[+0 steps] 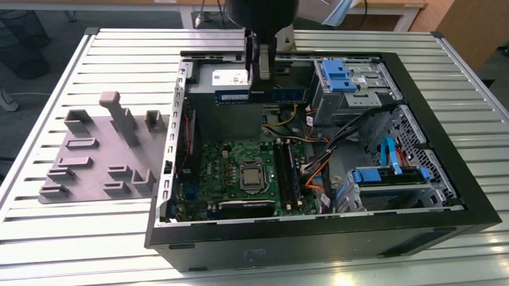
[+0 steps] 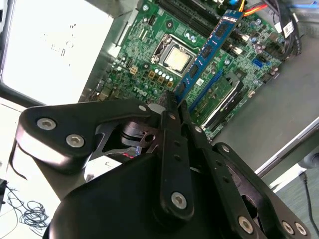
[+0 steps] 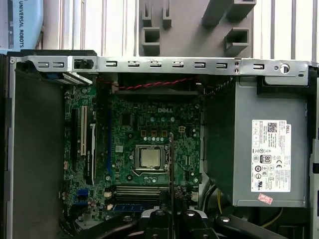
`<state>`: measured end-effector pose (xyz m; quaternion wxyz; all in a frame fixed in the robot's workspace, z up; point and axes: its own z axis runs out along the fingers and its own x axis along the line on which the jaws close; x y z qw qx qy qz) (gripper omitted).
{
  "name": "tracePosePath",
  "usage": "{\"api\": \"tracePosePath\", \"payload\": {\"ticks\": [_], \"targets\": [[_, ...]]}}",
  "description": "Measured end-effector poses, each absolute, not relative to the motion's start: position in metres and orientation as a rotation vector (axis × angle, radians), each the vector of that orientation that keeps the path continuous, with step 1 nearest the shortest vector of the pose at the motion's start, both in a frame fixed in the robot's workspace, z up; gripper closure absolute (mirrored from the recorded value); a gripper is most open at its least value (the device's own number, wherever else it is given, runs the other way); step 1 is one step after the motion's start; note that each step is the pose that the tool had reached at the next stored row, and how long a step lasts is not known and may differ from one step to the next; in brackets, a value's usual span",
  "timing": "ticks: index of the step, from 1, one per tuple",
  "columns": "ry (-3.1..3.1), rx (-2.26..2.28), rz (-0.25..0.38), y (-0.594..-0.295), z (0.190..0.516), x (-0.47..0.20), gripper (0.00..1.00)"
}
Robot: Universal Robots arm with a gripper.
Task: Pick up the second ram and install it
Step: 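Pick up the second ram and move it above second insertion slot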
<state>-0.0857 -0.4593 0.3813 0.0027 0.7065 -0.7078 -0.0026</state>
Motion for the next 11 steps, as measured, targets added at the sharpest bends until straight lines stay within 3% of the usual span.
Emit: {"api": "tracePosePath", "payload": {"ticks": [11], "targets": [[-2.220,2.216,-0.008,-0.459,0.381,-0.066,0.86]]}}
